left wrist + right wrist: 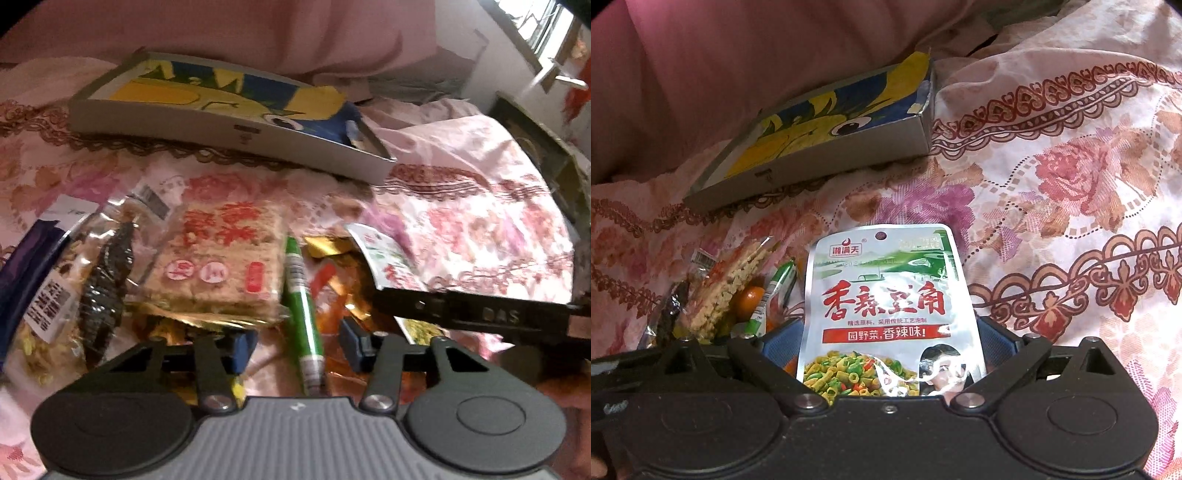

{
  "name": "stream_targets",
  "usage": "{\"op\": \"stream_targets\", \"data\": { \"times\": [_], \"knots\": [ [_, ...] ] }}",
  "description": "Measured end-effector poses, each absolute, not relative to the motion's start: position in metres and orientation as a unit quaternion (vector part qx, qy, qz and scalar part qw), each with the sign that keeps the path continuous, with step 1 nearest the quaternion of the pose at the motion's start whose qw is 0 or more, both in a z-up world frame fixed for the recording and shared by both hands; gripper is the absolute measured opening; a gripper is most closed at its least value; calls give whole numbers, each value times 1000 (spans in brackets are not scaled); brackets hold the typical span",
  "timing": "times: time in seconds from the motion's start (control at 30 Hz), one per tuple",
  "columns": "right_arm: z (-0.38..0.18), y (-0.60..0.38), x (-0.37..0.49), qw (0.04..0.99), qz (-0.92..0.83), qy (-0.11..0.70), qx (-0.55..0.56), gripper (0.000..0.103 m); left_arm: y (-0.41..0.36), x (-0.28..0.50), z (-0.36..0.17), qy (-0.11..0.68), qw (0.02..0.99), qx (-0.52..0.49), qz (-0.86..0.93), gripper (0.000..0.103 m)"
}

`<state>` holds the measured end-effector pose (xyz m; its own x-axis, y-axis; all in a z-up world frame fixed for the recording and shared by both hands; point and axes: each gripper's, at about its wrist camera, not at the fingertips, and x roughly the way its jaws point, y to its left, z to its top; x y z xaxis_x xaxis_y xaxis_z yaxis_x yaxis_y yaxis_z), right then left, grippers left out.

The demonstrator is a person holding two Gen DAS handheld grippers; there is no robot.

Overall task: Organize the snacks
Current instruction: 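Close the left tool on the green sausage stick while the right tool holds the bean bag, then lift the sausage stick with the left tool while the right tool carries the bean bag toward the box lid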

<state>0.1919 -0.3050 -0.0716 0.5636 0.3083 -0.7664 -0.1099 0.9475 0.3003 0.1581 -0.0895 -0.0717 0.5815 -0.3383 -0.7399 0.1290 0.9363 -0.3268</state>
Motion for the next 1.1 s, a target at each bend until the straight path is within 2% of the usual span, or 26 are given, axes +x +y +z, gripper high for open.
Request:
{"op": "stream_targets", "data": {
  "times": [0.1,0.37,0.5,0.67,0.73,0.97,1.1],
  "knots": [
    [-72,-303,192,879,118,452,101,99,-92,163,-73,437,885,-111,-113,46],
    [-71,-302,193,880,117,451,94,99,-111,159,-74,428,897,-22,-104,45],
    [-69,-294,190,886,108,448,59,98,-115,154,-71,438,894,12,-95,35],
    [-69,-288,190,888,101,447,27,98,-121,140,-70,426,900,47,-79,33],
    [-71,-288,192,883,108,455,31,102,-122,141,-70,428,899,51,-79,33],
    [-72,-286,192,883,109,456,30,102,-115,161,-71,460,881,34,-104,37],
    [-71,-287,190,886,103,451,29,98,-113,160,-71,458,882,23,-109,30]
  ]
}}
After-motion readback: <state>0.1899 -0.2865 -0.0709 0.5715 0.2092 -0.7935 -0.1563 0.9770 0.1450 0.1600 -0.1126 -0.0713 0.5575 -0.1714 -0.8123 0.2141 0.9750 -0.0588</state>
